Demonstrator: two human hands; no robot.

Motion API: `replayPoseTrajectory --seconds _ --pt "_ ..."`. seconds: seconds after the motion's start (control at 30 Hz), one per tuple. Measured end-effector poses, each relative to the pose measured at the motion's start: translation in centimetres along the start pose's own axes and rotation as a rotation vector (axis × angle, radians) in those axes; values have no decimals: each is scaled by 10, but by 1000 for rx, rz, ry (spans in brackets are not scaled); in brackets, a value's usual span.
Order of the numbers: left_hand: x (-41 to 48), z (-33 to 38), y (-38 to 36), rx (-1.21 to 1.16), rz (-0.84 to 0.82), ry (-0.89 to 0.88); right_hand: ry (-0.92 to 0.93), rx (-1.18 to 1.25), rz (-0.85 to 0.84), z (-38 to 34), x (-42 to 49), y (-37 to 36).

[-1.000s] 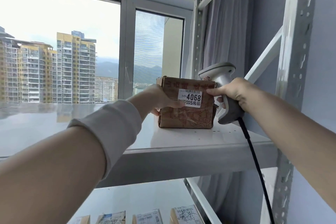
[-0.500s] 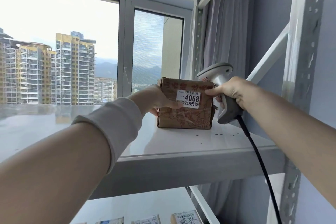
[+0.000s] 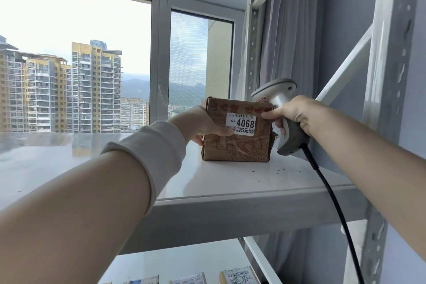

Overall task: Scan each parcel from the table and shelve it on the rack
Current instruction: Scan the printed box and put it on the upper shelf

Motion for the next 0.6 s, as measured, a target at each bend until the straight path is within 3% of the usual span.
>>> replayPoseTrajectory --seconds 0.6 --pt "7 -3 -5 48 14 40 -61 31 -50 -1 6 0"
Point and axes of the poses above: each hand's wrist, its own x-axis towards the middle knuckle, its own y-axis out of the back of the hand, z = x × y, the point moved 3 cm from there along x, towards the middle knuckle, and after that the axes turned 4 degrees about -y, right-handed, at the moved point
